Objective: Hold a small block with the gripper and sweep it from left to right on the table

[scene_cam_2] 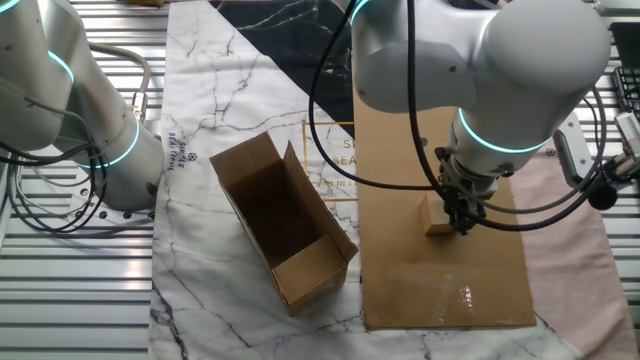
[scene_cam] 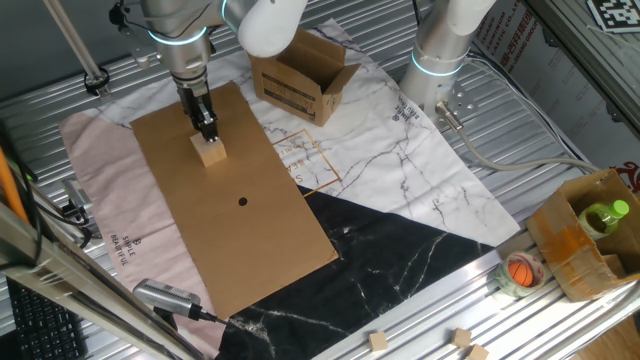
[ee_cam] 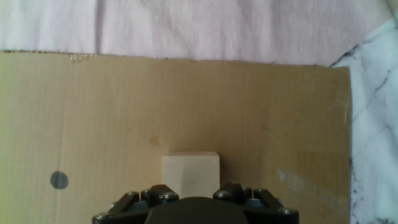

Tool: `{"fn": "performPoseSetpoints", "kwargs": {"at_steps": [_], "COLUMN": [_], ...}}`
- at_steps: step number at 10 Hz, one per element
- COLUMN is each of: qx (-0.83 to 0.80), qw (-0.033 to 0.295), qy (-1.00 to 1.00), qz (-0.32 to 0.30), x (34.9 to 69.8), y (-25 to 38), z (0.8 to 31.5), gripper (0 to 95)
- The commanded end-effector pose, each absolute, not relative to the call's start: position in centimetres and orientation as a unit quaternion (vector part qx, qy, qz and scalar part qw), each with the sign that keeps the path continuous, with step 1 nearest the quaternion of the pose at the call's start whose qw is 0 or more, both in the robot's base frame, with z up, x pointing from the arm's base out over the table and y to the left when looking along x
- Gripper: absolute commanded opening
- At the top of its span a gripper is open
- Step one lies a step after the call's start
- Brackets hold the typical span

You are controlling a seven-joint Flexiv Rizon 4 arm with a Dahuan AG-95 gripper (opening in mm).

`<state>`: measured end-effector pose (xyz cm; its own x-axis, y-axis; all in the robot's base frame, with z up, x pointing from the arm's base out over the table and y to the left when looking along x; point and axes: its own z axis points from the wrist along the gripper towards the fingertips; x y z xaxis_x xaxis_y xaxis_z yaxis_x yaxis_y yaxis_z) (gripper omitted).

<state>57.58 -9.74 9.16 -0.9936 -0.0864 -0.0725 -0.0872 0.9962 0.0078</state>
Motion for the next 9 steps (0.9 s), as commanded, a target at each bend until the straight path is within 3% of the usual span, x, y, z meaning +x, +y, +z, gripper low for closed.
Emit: {"fn": "performPoseSetpoints", "kwargs": {"at_steps": [1, 9], "qx": [-0.035, -0.025], "qw": [0.034, 0.034], "qy": [0.999, 0.999], "qz": [0.01, 0.009], "x": [57.62, 57.77], "y": [-9.73, -9.72], "z": [9.14, 8.23], "gripper": [76.0, 76.0]}}
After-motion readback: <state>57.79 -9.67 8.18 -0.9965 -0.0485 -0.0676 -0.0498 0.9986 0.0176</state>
